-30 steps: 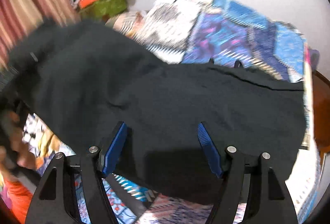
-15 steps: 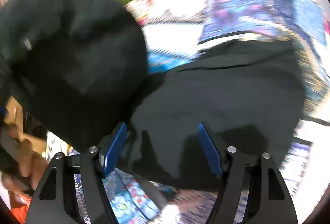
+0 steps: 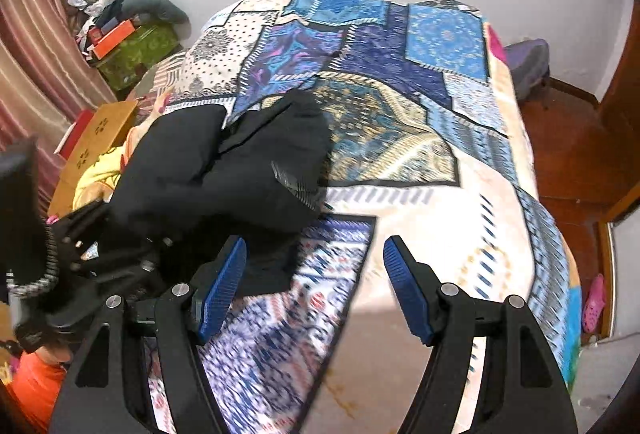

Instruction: Fold large clothes

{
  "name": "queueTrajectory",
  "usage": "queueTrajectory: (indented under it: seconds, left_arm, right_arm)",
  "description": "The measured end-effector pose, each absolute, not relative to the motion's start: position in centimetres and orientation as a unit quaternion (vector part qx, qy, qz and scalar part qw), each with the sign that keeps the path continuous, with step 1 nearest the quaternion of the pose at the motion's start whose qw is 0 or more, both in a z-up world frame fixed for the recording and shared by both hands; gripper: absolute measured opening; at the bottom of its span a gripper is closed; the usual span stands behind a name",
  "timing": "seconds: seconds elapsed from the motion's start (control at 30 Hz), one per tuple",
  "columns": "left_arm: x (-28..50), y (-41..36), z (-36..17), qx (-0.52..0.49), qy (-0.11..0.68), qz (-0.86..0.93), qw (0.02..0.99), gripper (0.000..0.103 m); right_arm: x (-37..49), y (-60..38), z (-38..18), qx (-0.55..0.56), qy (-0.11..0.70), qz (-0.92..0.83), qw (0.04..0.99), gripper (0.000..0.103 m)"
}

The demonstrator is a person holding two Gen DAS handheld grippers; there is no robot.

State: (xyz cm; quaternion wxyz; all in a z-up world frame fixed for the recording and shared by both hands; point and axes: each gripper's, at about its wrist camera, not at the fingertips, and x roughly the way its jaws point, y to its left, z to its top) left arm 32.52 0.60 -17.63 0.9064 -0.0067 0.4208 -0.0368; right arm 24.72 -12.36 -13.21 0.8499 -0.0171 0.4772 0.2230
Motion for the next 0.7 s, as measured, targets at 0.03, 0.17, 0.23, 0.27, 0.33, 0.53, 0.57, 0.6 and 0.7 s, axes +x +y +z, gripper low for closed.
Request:
queueTrajectory:
  seconds: [0.03,0.17,0.23,0.27,0.33,0.53,0.57,0.6,0.7]
  left_arm:
    - [32.3,0.2,-17.8,0.001,0.422,-0.039,0.906,0.054]
    - [30.6,0.0,-16.6,-0.003,0.421,-0.065,0.905,0.075]
    - [29.7,-0.1,-15.9,0.0,0.417,-0.072,0.906,0.077]
    - [29.2,0.0,-15.4,0.005,0.415,-0.074,0.907,0.08]
    - [28.2,0.4,-14.4,0.018,0.406,-0.07,0.911,0.081]
    - [26.1,4.0,-11.2,0.012,0.375,-0.044,0.926,0.084]
    - [26.0,4.7,-10.8,0.008,0.37,-0.039,0.928,0.087]
    - [25.8,5.5,-10.4,0.005,0.361,-0.029,0.932,0.09]
    - [26.0,8.0,-9.7,0.002,0.343,0.009,0.939,0.091]
  right_arm:
    - [24.1,-12.8,-13.0,-0.016,0.477,0.221,0.851,0.068]
    - [23.7,-13.4,-12.3,-0.015,0.471,0.221,0.854,0.068]
    - [23.7,-13.5,-11.7,-0.016,0.464,0.225,0.857,0.068]
    - [23.8,-13.4,-11.5,-0.017,0.459,0.227,0.859,0.068]
    - [23.4,-13.1,-10.7,-0.018,0.448,0.233,0.863,0.068]
    - [22.9,-10.8,-9.1,-0.028,0.42,0.253,0.871,0.068]
    - [22.9,-10.3,-9.1,-0.03,0.417,0.257,0.871,0.068]
    - [23.0,-9.5,-9.0,-0.031,0.414,0.263,0.871,0.068]
    - [23.2,-7.7,-8.8,-0.029,0.412,0.281,0.866,0.068]
